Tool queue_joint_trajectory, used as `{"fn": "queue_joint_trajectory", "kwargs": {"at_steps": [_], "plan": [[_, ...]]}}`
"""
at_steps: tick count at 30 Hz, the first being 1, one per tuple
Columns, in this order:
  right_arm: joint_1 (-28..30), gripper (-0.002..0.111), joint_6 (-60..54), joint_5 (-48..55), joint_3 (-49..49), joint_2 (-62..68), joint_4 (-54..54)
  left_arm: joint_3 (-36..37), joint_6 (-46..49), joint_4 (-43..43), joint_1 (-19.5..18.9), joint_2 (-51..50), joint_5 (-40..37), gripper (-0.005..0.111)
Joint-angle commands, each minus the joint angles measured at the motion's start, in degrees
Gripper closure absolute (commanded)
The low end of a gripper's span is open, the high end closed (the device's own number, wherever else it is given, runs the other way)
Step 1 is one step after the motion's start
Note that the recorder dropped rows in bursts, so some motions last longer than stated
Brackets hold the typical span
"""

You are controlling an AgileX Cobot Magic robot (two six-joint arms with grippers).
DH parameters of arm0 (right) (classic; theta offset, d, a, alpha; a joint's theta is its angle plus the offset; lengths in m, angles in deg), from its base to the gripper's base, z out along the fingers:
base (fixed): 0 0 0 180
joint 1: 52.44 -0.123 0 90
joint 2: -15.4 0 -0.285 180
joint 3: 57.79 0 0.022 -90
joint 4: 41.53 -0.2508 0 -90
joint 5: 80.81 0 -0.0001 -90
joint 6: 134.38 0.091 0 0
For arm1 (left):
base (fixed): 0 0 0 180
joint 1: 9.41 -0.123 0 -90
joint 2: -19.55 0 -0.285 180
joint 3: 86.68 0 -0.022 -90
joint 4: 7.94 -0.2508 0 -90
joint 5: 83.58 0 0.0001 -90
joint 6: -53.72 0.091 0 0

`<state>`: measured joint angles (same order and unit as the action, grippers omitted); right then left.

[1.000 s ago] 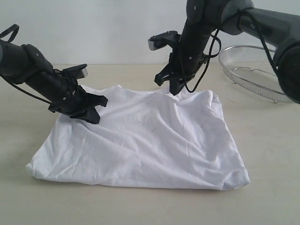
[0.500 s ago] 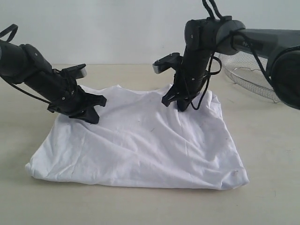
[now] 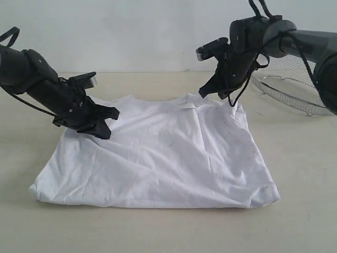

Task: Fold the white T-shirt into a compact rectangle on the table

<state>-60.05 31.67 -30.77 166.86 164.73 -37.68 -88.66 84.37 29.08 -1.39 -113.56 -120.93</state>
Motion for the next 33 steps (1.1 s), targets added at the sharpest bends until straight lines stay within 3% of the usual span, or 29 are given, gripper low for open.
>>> {"fn": "queue_joint_trajectory", "kwargs": {"at_steps": [1,6,10,13,16,20,21,29,33], "plan": [[1.7,0.109,-2.06,11.21,2.22,-4.17,0.46,0.87,-0.27,-4.13,-1.01,-1.1,-0.22,0.102],[6.92,0.109,-6.7,19.93,2.1,-7.71,-9.38,0.87,-0.27,-5.13,-1.07,-1.1,-0.22,0.102],[12.11,0.109,-10.97,19.93,1.03,-7.67,-24.82,0.87,-0.27,-5.13,-1.07,-1.1,-0.22,0.102],[13.09,0.105,-11.89,19.93,-0.83,-7.67,-27.46,0.87,-0.27,-5.13,-1.07,-1.1,-0.22,0.102],[13.09,0.087,-11.89,19.93,-1.93,-7.43,-27.71,0.87,-0.27,-5.13,-1.07,-1.1,-0.22,0.102],[12.76,0.053,-11.12,19.93,-2.07,-6.09,-29.07,0.87,-0.27,-5.13,-1.07,-1.1,-0.22,0.102],[12.75,0.05,-10.28,19.93,-2.07,-5.68,-29.07,0.87,-0.27,-5.13,-1.07,-1.1,-0.22,0.102],[11.45,0.072,-8.69,19.93,-2.53,-3.63,-29.9,0.87,-0.27,-5.13,-1.07,-1.1,-0.36,0.102],[11.07,0.072,-8.69,19.93,-2.53,-3.44,-30.31,0.87,-0.27,-5.03,-1.07,-1.1,-0.35,0.102]]}}
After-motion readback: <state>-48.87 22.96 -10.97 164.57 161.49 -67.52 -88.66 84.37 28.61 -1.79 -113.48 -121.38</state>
